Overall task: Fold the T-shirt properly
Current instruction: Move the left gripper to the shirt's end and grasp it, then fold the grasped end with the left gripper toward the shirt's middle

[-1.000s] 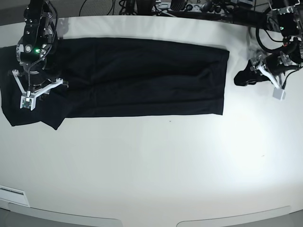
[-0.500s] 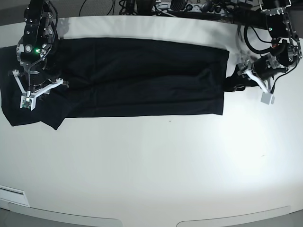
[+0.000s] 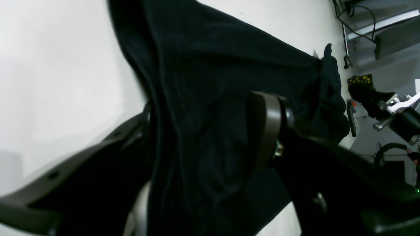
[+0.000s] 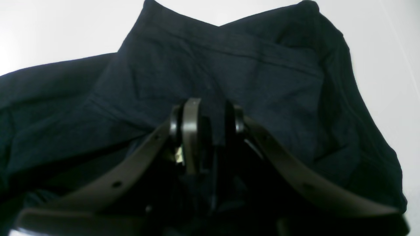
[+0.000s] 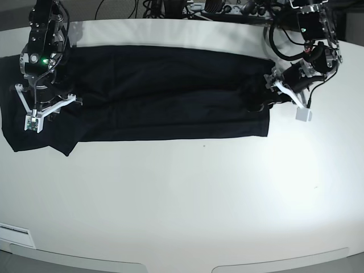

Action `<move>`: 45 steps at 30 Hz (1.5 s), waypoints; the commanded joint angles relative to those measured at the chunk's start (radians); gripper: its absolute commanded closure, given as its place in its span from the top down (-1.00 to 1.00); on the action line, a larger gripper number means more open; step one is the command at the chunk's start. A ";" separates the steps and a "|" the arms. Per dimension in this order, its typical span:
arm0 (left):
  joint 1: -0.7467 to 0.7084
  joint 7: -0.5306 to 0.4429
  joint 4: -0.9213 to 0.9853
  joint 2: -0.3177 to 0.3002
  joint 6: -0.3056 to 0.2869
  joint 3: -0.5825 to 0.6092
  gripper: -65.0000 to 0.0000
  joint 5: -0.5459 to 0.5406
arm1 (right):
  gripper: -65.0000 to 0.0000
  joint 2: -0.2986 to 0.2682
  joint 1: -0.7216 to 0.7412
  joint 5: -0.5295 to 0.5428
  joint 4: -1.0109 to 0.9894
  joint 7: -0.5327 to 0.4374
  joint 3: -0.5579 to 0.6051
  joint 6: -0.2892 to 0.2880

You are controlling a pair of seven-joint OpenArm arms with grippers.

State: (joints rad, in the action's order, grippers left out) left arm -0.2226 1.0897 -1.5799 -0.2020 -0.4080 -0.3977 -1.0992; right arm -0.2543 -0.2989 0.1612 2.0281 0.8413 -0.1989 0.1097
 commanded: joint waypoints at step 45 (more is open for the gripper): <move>0.094 0.253 0.016 -0.092 -0.180 -0.063 -1.00 -0.384 | -1.00 -0.074 0.047 0.209 -0.380 -0.165 -0.005 -0.443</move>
State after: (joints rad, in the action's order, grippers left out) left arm -0.1360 1.3388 -1.5505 -0.2825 -0.5877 -0.4576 -1.4746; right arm -0.3214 -0.2462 0.3756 1.6474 0.6212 -0.2047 -0.3264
